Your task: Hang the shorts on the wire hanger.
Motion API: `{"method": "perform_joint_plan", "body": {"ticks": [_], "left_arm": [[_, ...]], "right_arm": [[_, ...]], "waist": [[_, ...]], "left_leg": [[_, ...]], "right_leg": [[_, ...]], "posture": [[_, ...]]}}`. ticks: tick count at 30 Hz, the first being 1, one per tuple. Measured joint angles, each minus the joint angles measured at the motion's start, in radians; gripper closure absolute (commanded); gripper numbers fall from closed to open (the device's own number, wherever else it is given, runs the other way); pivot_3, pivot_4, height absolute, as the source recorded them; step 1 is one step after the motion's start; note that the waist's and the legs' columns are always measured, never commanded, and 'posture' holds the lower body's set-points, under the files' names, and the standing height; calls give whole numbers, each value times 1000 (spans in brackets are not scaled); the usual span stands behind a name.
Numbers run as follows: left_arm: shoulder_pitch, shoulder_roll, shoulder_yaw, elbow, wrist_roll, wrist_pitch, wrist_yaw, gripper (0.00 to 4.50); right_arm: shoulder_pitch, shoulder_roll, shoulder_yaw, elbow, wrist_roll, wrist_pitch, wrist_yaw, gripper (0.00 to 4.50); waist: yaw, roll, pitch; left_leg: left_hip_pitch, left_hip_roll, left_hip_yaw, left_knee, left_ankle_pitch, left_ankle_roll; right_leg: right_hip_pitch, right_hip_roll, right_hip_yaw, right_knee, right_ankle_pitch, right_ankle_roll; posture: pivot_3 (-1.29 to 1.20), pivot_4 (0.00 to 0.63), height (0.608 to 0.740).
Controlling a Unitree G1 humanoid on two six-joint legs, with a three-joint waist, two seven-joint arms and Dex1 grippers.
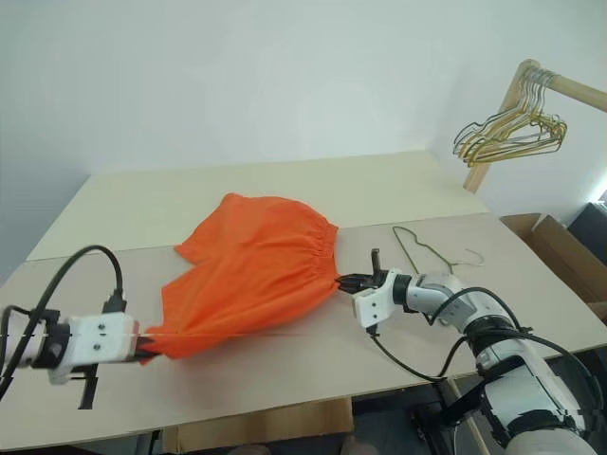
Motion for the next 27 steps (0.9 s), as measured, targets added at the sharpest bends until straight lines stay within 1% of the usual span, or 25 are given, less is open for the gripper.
{"method": "perform_joint_plan", "body": {"ticks": [5, 7, 11, 15, 16, 17, 18, 19, 23, 25, 27], "left_arm": [[59, -51, -3, -106, -12, 25, -1, 4500], [54, -59, -31, -104, -2, 14, 5, 4500], [46, -88, -108, -75, 48, -25, 25, 4500], [77, -111, -152, -79, 89, -41, 46, 4500], [97, -120, -171, -84, 105, -39, 52, 4024], [111, -126, -184, -88, 107, -38, 55, 3829], [123, -127, -199, -101, 109, -38, 55, 3499], [128, -127, -208, -114, 112, -37, 58, 3258], [155, -142, -219, -136, 146, -40, 87, 1992], [175, -155, -210, -136, 157, -43, 103, 1940], [197, -175, -178, -135, 170, -55, 125, 1940]], "right_arm": [[57, -83, 13, -32, 27, -57, 65, 4474], [71, -105, 13, -53, 38, -63, 79, 4474], [103, -143, 13, -79, 55, -68, 95, 4474], [124, -151, 12, -104, 56, -66, 99, 4474], [132, -154, 12, -115, 56, -65, 100, 3915], [136, -155, 12, -121, 56, -63, 102, 3697], [141, -157, 12, -131, 59, -57, 106, 3322], [148, -162, 10, -140, 64, -52, 110, 3069], [192, -190, -1, -193, 78, -26, 127, 1695], [230, -221, -19, -232, 111, -3, 142, 983], [289, -270, -47, -296, 162, 36, 167, 983]], "waist": [[8, 0, 0], [8, 0, 0], [6, 1, 1], [3, 0, 1], [2, 0, 1], [2, 0, 2], [2, 0, 2], [2, 0, 2], [7, 1, 2], [10, 1, 2], [18, 1, 2]], "left_leg": [[1, 0, 1, 0, 0, 0], [2, 0, 1, 0, 0, 1], [11, 1, 1, -1, -3, 4], [12, 1, 1, -1, -3, 6], [12, 1, 1, -1, -3, 6], [12, 1, 1, -1, -3, 6], [12, 1, 1, -1, -3, 6], [12, 1, 1, -1, -3, 6], [12, 1, 1, -1, -4, 7], [11, 1, 1, -1, -4, 7], [11, 1, 1, -1, -4, 8]], "right_leg": [[1, 0, 0, 0, -1, -1], [2, 0, 0, 0, -1, -2], [13, 0, 0, -2, -4, -3], [14, 0, 0, -3, -4, -3], [14, 0, 0, -3, -4, -3], [14, 0, 0, -3, -4, -2], [14, -1, 0, -3, -4, -3], [14, -1, 0, -3, -4, -3], [14, -3, -1, -3, -6, -5], [14, -3, -1, -3, -8, -5], [14, -4, -1, -3, -8, -5]], "posture": [[168, 4, 740], [157, 5, 740], [147, 7, 740], [129, 10, 740], [129, 10, 740], [125, 9, 740], [121, 8, 740], [121, 8, 740], [128, 6, 740], [141, 5, 740], [147, 5, 740]]}}
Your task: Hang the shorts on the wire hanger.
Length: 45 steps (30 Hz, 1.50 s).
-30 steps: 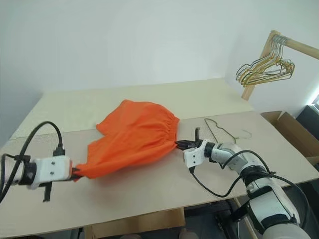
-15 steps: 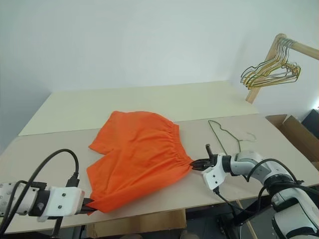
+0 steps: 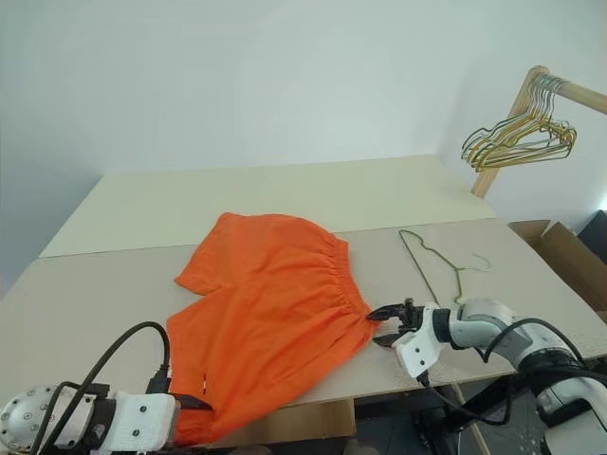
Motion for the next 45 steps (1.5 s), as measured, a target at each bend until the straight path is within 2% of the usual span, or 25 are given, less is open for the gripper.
{"method": "perform_joint_plan", "body": {"ticks": [4, 6, 10, 16, 21, 25, 27, 31, 34, 38, 41, 45], "left_arm": [[-10, -60, 57, 28, 10, -56, 43, 1940], [-91, -83, 96, 100, -30, -81, 51, 1940], [-346, -43, 214, 237, -183, -45, 33, 1940], [-510, -79, 198, 238, -287, 102, 106, 1940], [-639, -160, 183, 206, -374, 269, 254, 1940], [-736, -212, 159, 190, -400, 371, 377, 1940], [-800, -241, 111, 186, -396, 424, 445, 1940], [-875, -266, 24, 174, -362, 428, 491, 1940], [-944, -350, -16, 195, -363, 421, 520, 1940], [-999, -360, -44, 246, -386, 402, 459, 1940], [-1043, -315, -57, 293, -458, 423, 337, 1940], [-1057, -289, -71, 316, -504, 432, 237, 1940]], "right_arm": [[133, -106, -68, -131, 124, 117, 57, 983], [207, -143, -115, -216, 209, 201, 84, 983], [336, -169, -229, -386, 355, 370, 110, 983], [465, -168, -398, -556, 497, 622, 119, 983], [472, -140, -517, -637, 562, 791, 126, 983], [460, -101, -567, -701, 598, 973, 107, 983], [432, -92, -567, -743, 598, 1128, 81, 983], [359, -92, -568, -797, 601, 1382, 44, 983], [267, -88, -567, -808, 615, 1615, 12, 983], [154, -78, -570, -827, 665, 1909, -16, 983], [39, -38, -555, -812, 696, 2200, -65, 983], [-51, 30, -519, -733, 696, 2438, -119, 983]], "waist": [[11, 1, 1], [25, 1, 1], [35, 2, 1], [33, 3, 2], [40, 0, 4], [49, -1, 4], [50, -1, 4], [48, -1, 4], [40, -1, 4], [24, -1, 4], [1, -1, 5], [-18, -1, 6]], "left_leg": [[-2, 0, 0, 0, -1, 1], [-2, 0, 0, 0, -1, 1], [-1, 0, -3, 1, -1, 1], [-5, -2, -3, 2, -3, -1], [-5, -1, -3, 2, -3, -2], [-5, -1, -4, 3, -2, -2], [-6, -2, -3, 4, -2, -3], [-7, -2, -3, 3, -2, -3], [-13, -2, -4, 4, -1, -5], [-22, -2, -4, 4, 0, -7], [-23, -2, -3, 4, 0, -7], [-23, -2, -3, 4, 0, -7]], "right_leg": [[2, -2, 0, 0, -4, -1], [2, -1, -1, 1, -6, 1], [1, -1, -5, 2, -6, 11], [-2, -2, -4, -1, 0, 10], [-1, -1, -4, -1, 0, 11], [-1, -1, -5, -1, 1, 10], [-2, -1, -4, -1, 1, 11], [-2, -1, -4, -4, 2, 11], [-6, -1, -5, -7, 5, 11], [-14, 0, -6, -12, 10, 10], [-15, -1, -5, -13, 11, 10], [-15, -1, -5, -13, 11, 10]], "posture": [[160, 0, 740], [167, 3, 740], [170, 2, 740], [160, 0, 740], [141, 0, 740], [116, 0, 740], [106, 0, 740], [65, 0, 740], [43, 8, 740], [19, 13, 740], [6, 18, 740], [-6, 26, 740]]}}
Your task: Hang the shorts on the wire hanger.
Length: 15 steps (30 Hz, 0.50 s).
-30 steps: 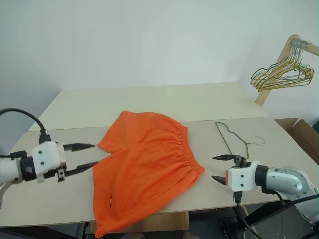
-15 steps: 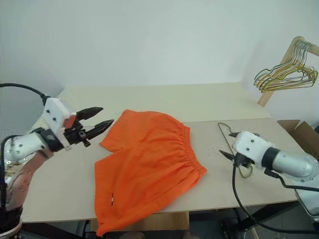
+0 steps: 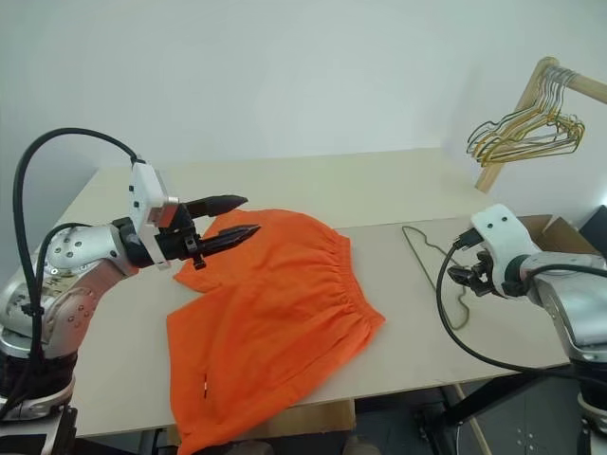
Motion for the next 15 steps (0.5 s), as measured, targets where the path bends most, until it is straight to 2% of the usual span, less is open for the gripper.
{"method": "perform_joint_plan", "body": {"ticks": [4, 9, 13, 15], "left_arm": [[-5, 4, -22, 15, -29, 5, -64, 1940], [-9, -4, -44, 27, -29, -9, -91, 1940], [-8, -12, -53, 34, -25, -21, -93, 1940], [-8, -15, -54, 33, -25, -24, -94, 1940]], "right_arm": [[-32, 80, 31, 116, -9, 88, -49, 983], [-38, 154, 92, 304, -72, 4, -101, 983], [-69, 163, 111, 399, -109, -69, -110, 983], [-81, 170, 111, 423, -109, -81, -103, 1361]], "waist": [[-11, 1, 6], [-24, 3, 12], [-35, 2, 13], [-39, 1, 14]], "left_leg": [[0, 0, 0, 0, 0, 0], [-1, -1, 1, 0, 0, 0], [0, -1, 1, 0, 0, 0], [1, 0, 1, 0, 0, 0]], "right_leg": [[0, 0, 0, 0, 0, 1], [-1, 0, 1, 1, 1, 1], [0, 0, 1, 0, 2, 2], [0, 1, 2, 0, 2, 2]], "posture": [[-14, 35, 740], [-19, 41, 740], [-19, 50, 740], [-17, 51, 740]]}}
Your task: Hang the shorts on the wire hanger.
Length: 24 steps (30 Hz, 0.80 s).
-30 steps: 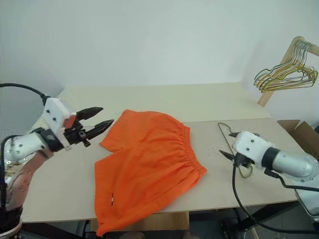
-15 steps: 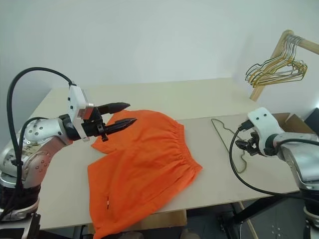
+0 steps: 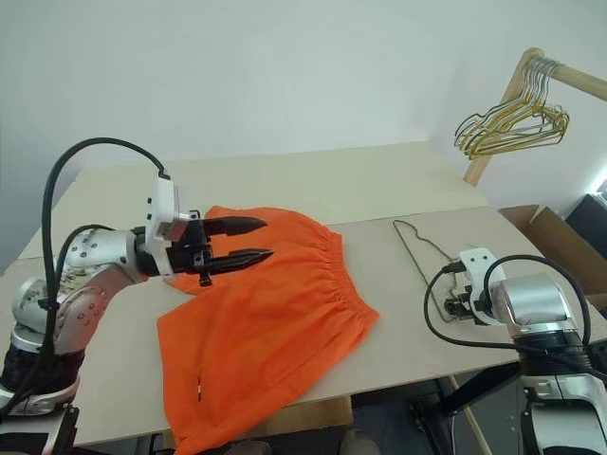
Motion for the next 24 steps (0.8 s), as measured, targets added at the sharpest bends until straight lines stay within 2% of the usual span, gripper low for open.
{"method": "perform_joint_plan", "body": {"ticks": [1, 7, 10, 17, 24], "left_arm": [[0, 0, 0, -1, 0, 0, -1, 1940], [15, 2, -1, -4, 1, -2, -8, 1940], [15, 1, -1, -1, 8, -8, -11, 1940], [4, -3, -5, 26, 33, -41, -27, 1940], [-43, -51, -10, 84, 52, -70, -16, 1940]], "right_arm": [[-6, 10, -7, 21, 0, -11, 0, 1543], [-42, 46, -88, 138, -4, -28, -9, 3616], [-50, 47, -108, 167, -9, -30, -8, 4447], [-50, 54, -106, 156, -19, -41, -17, 4447], [6, 56, -101, -11, -50, -85, -56, 4447]], "waist": [[-2, -1, 0], [0, -2, 1], [0, -3, 0], [-3, -4, -1], [-11, -1, -2]], "left_leg": [[1, 0, 0, 0, 0, 0], [3, 0, 0, 1, 0, 0], [3, 0, 0, 1, 0, 0], [3, 0, 0, 1, 0, 0], [-9, 0, 0, 1, 1, -1]], "right_leg": [[1, 0, 0, 0, 0, 0], [4, 1, 1, -1, 1, 1], [4, 1, 1, -1, 1, 1], [3, 1, 1, -1, 1, 1], [-9, 0, 1, 1, 2, 1]], "posture": [[-17, 51, 740], [-21, 42, 740], [-26, 30, 740], [-47, 0, 740], [-94, 0, 740]]}}
